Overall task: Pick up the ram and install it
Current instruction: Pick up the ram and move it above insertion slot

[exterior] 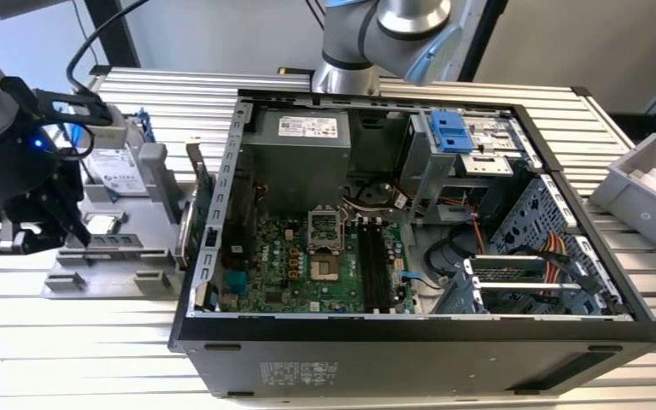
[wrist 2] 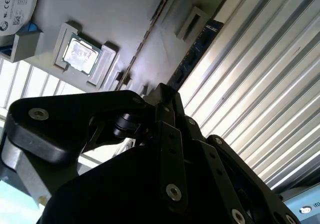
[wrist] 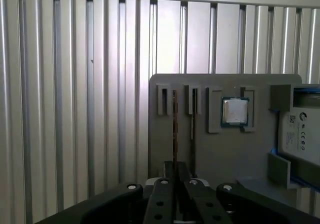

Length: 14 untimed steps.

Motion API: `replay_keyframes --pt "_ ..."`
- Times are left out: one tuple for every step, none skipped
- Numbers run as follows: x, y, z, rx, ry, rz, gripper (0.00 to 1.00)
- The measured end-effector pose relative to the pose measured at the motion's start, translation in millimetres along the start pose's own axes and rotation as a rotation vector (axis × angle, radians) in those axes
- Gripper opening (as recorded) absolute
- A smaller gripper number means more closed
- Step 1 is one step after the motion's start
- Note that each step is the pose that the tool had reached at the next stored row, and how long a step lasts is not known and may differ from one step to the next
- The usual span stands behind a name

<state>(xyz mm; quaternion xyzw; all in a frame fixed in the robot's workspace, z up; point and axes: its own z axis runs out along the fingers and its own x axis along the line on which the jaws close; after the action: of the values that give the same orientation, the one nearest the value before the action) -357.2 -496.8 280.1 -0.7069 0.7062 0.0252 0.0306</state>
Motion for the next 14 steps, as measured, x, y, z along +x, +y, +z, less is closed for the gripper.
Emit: replay_keyframes --pt "-0.1 0.0 -1.5 0.0000 0.0001 0.000 0.00" --pt "-0.2 0.0 -3.0 0.0000 0.0003 0.000 0.00" --pt "-0.4 -0.1 -4.4 0.0001 0.0003 0.000 0.00" --pt "-0.5 -0.1 -5.6 0.0001 0.0004 0.000 0.00" --pt "-0.5 -0.1 -7.0 0.0001 0.0004 0.000 0.00" --pt "-0.7 -0.1 -8.2 0.0001 0.0003 0.000 0.00" --pt "-0.8 -0.1 -9.8 0.0000 0.0004 0.000 0.00" --pt "-0.9 -0.1 -11.4 0.0001 0.0004 0.000 0.00" --pt "-1.0 -0.1 -12.8 0.0002 0.0003 0.000 0.00" --pt "-1.8 -0.1 -21.9 0.0000 0.0004 0.000 0.00" --pt "-1.9 -0.2 -23.3 0.0000 0.0004 0.000 0.00" --pt "-2.0 -0.2 -24.2 0.0000 0.0004 0.000 0.00" --pt "-2.1 -0.2 -25.7 0.0001 0.0003 0.000 0.00" --pt "-2.2 -0.2 -27.2 -0.0001 0.0005 0.000 0.00"
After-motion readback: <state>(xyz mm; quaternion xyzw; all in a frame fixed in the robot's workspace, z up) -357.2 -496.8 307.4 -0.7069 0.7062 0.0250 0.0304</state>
